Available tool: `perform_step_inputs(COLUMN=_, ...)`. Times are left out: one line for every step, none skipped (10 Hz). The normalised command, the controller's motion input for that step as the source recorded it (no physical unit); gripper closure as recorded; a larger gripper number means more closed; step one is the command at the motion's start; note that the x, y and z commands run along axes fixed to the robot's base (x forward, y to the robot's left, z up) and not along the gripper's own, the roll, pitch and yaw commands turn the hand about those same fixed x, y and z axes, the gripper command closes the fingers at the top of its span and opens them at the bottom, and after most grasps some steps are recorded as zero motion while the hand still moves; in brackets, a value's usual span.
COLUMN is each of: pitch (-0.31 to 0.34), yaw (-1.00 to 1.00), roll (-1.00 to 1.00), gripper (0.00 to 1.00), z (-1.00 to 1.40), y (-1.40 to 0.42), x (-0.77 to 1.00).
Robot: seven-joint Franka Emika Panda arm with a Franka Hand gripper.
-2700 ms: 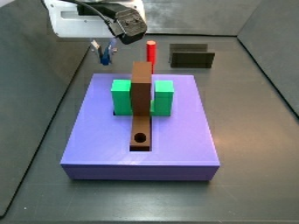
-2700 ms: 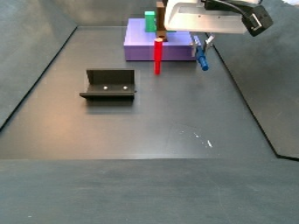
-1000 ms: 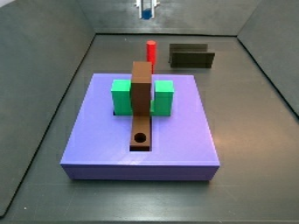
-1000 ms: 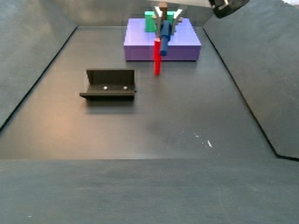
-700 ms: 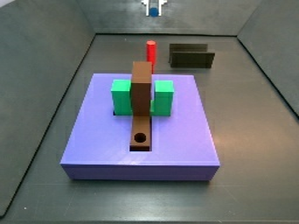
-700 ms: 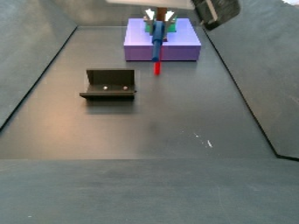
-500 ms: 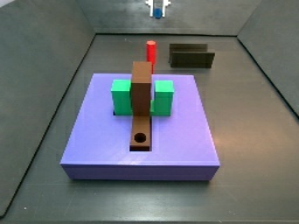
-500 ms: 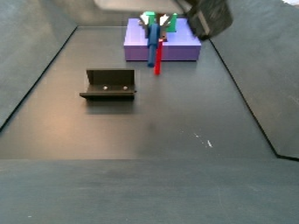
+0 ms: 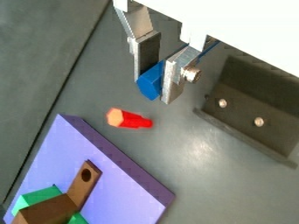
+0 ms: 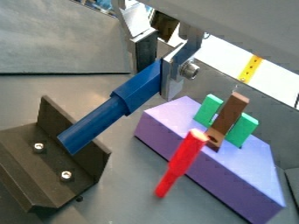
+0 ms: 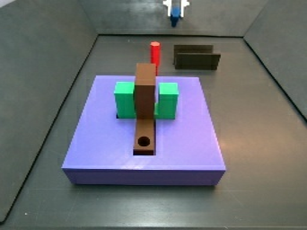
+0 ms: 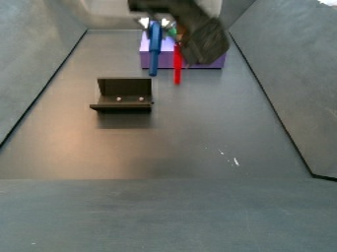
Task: Pick up the blue object. Move up. Place the blue object on the fixture. Regrasp the blue object. Move to above the board. Insert the blue object.
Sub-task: Place the blue object on the fixture.
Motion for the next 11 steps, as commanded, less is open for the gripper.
perform_step_inputs(pitch=-0.314, yaw=-0.21, roll=-0.33, gripper=1.00, z=-0.60, y=-0.08, x=0.82)
perform_step_inputs(pitch=-0.357, yaw=-0.17, roll=-0.33, gripper=1.00, z=-0.49, y=-0.06, x=0.86)
perform_step_inputs(pitch=-0.194, yaw=-0.16, roll=-0.24, gripper=1.00, z=-0.22, y=-0.03, x=0.93)
perform_step_inputs(pitch=0.031, yaw=0.00, roll=0.00, gripper=1.00, z=-0.01, y=0.04, x=0.71)
perform_step_inputs(pitch=0.140, yaw=0.14, roll=0.00, gripper=1.00, z=0.00, y=0.11, x=0.58)
perform_step_inputs(pitch=0.146, yaw=0.12, roll=0.00, gripper=1.00, z=-0.11, y=0.07, x=0.55)
perform_step_inputs(pitch=0.091, yaw=0.05, roll=-0.13, gripper=1.00, z=-0.31, y=0.09, x=0.53)
perform_step_inputs(pitch=0.029, yaw=0.00, roll=-0.42, gripper=1.00, z=-0.45, y=0.08, x=0.54)
perform_step_inputs(pitch=0.000, yaw=0.00, roll=-0.55, gripper=1.00, z=-0.35, y=0.00, x=0.60)
perform_step_inputs(pitch=0.000, yaw=0.00, roll=-0.49, gripper=1.00, z=-0.31, y=0.00, x=0.47)
perform_step_inputs(pitch=0.000, yaw=0.00, roll=-0.30, gripper=1.00, z=-0.25, y=0.00, x=0.26)
